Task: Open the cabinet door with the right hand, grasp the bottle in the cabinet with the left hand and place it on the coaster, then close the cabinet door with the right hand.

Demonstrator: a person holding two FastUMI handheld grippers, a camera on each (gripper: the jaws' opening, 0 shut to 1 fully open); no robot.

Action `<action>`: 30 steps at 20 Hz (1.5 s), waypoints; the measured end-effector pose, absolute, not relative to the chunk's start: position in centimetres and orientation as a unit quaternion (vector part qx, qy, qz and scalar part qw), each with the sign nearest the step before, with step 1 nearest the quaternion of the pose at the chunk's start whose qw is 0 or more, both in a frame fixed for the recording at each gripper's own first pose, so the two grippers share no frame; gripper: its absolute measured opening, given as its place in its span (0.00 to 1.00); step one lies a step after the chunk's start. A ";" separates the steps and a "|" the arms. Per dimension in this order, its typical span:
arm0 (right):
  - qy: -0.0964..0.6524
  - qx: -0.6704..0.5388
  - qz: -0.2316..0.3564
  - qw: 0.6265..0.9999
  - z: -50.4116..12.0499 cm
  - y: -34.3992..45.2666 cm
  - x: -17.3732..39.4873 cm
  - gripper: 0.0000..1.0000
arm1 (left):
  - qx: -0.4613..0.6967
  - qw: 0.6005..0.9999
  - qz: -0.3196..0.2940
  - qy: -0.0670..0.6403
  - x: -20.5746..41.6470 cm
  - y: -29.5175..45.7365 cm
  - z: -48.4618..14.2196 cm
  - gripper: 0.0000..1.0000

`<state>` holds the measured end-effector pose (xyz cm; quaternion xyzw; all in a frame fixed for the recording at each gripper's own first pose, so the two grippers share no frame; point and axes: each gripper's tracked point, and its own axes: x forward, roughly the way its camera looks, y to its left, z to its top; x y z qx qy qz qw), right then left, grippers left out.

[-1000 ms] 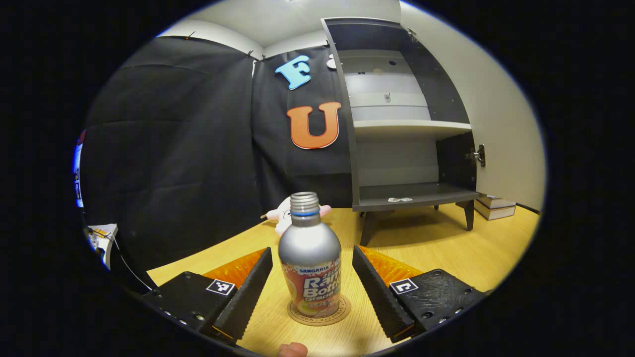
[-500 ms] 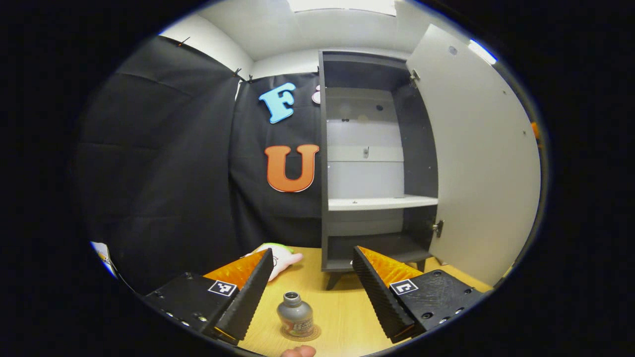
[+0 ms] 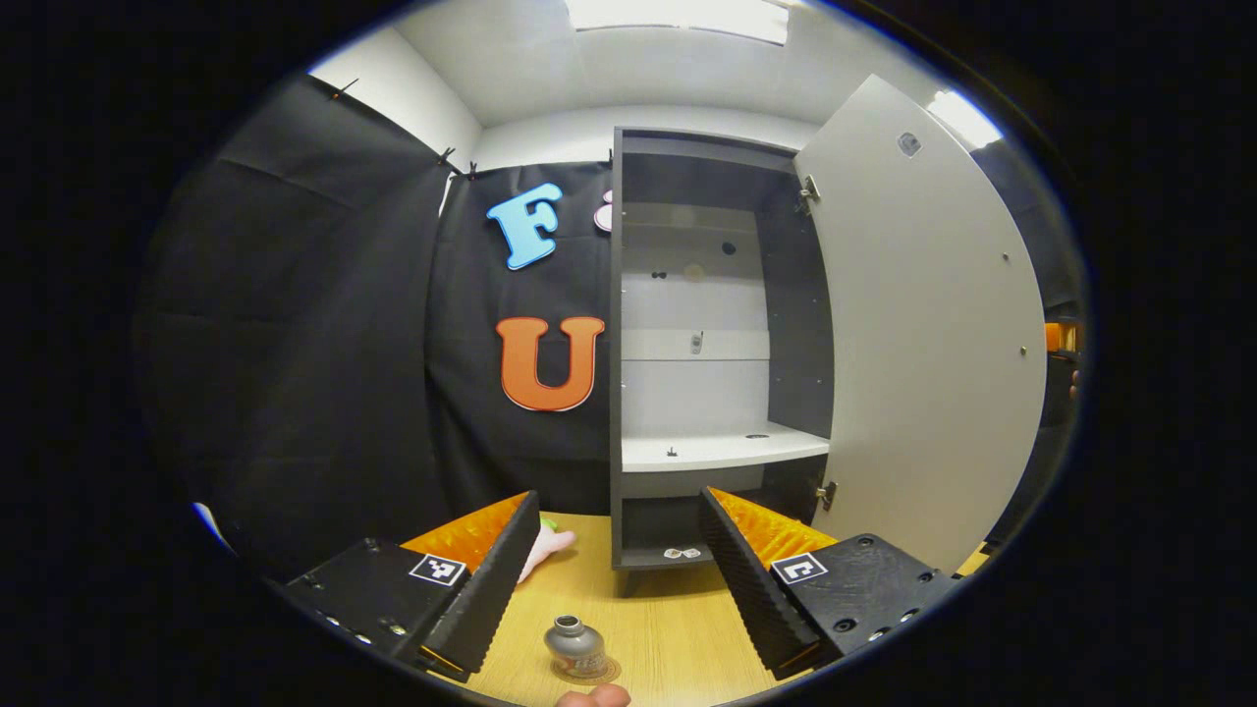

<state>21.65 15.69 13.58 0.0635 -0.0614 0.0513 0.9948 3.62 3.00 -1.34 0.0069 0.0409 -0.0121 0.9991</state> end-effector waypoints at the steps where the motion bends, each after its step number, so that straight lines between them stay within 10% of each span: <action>1: -0.056 0.075 0.065 0.993 13.5 16.5 21.5 0.90 | 0.008 0.999 -0.017 0.038 3.5 2.8 -1.0 0.97; 17: -0.041 0.027 0.255 0.966 13.3 26.0 19.8 0.90 | 0.028 0.999 0.005 0.032 2.0 5.7 -1.6 0.97; 30: -0.063 0.001 0.274 0.960 13.9 30.9 22.9 0.92 | 0.015 0.999 0.023 0.047 1.2 7.1 -2.9 0.97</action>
